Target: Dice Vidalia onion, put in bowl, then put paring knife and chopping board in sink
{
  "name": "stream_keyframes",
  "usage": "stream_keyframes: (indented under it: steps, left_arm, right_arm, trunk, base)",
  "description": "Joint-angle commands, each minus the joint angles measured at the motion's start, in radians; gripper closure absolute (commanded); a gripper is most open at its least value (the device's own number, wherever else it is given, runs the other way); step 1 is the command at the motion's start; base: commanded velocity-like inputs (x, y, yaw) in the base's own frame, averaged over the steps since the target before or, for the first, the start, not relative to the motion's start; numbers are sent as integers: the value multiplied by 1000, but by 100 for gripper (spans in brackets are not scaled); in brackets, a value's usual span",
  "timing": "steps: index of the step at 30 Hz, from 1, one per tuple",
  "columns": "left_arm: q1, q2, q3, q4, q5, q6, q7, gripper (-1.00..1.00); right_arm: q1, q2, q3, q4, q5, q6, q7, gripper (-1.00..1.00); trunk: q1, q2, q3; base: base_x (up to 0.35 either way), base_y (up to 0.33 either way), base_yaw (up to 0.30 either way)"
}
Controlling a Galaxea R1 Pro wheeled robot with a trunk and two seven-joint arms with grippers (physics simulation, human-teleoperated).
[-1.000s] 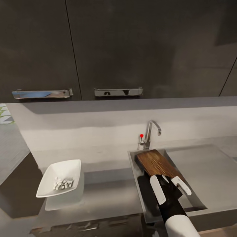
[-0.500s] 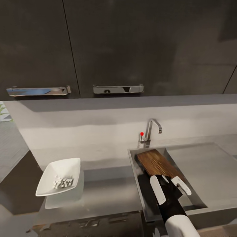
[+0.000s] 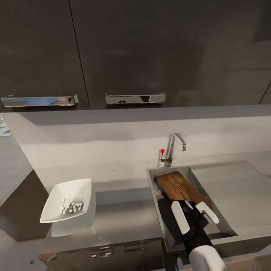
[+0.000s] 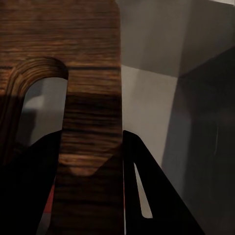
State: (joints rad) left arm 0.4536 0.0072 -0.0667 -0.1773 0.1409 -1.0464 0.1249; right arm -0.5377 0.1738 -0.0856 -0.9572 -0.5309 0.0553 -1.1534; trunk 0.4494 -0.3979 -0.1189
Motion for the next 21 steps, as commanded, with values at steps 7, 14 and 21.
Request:
stream_keyframes:
  steps: [7, 14, 21]
  left_arm:
    - [0, 0, -8, -2, 6, -1, 4, -100]
    - [0, 0, -8, -2, 6, -1, 4, -100]
    - [0, 0, -7, 9, 6, -1, 4, -100]
  right_arm:
    - [-1, 1, -2, -2, 0, 6, -3, 100]
    - [-1, 1, -2, -2, 0, 6, -3, 100]
    - [-1, 1, 0, -2, 0, 6, -2, 100]
  trunk:
    - [1, -2, -13]
    - [1, -2, -24]
    - [1, -2, -35]
  base:
    - [34, -58, 0]
    - [45, -72, 0]
    - [2, -3, 0]
